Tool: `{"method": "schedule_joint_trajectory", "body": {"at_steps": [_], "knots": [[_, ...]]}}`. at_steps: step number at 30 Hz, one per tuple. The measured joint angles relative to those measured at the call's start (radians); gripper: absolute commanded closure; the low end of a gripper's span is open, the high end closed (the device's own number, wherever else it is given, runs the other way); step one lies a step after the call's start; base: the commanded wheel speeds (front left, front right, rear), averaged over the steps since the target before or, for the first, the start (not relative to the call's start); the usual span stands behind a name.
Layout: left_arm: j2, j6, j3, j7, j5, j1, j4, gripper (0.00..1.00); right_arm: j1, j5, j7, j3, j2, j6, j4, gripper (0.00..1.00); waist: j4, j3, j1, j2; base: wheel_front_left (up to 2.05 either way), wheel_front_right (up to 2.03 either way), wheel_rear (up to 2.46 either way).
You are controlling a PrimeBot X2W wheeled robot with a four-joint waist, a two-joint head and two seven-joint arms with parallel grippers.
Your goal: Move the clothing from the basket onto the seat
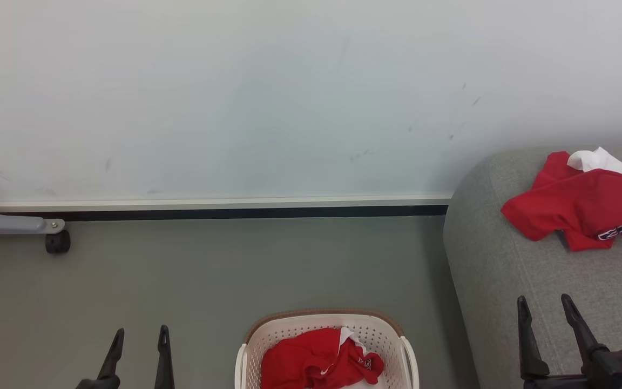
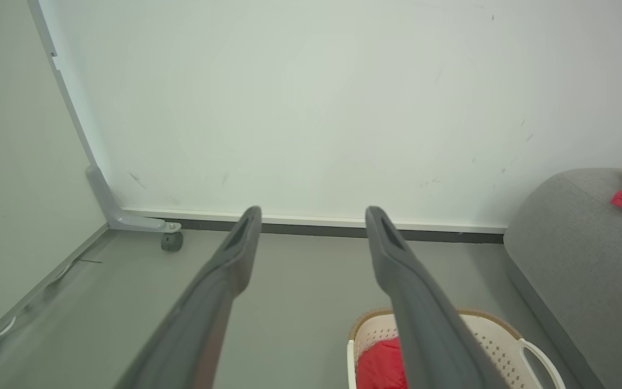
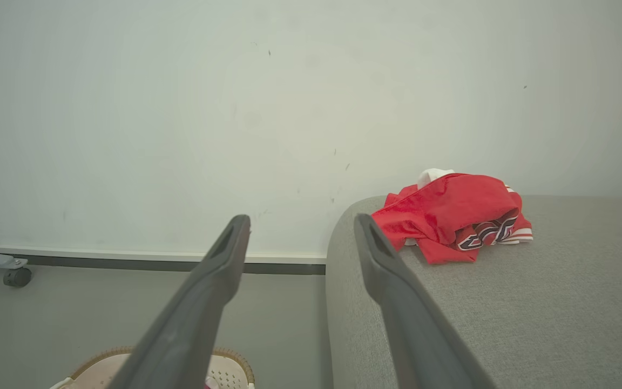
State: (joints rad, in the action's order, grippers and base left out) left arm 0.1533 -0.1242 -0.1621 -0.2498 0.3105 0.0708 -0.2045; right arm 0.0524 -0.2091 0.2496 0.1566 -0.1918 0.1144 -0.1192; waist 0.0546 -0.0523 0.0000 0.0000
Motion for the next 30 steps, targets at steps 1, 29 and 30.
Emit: {"method": "schedule_joint_trajectory", "body": {"at_steps": [1,29,30], "knots": [[0.000,0.000,0.000,0.000,-0.001,0.000,0.000,0.00,0.001,0.000,0.000,-0.002,0.000,0.000,0.003,0.00,0.000,0.001,0.0000,0.0000,0.00,0.00,0.00],[-0.042,0.055,-0.142,0.011,-0.089,-0.163,-0.096,0.00,-0.090,0.018,0.000,-0.055,-0.022,0.001,0.110,0.00,-0.019,0.204,0.0001,0.0002,0.00,0.00,0.00],[-0.045,0.055,-0.149,0.012,-0.094,-0.175,-0.111,0.00,-0.106,0.018,0.000,-0.056,-0.026,0.001,0.114,0.00,-0.022,0.218,0.0001,0.0002,0.00,0.00,0.00]]}}
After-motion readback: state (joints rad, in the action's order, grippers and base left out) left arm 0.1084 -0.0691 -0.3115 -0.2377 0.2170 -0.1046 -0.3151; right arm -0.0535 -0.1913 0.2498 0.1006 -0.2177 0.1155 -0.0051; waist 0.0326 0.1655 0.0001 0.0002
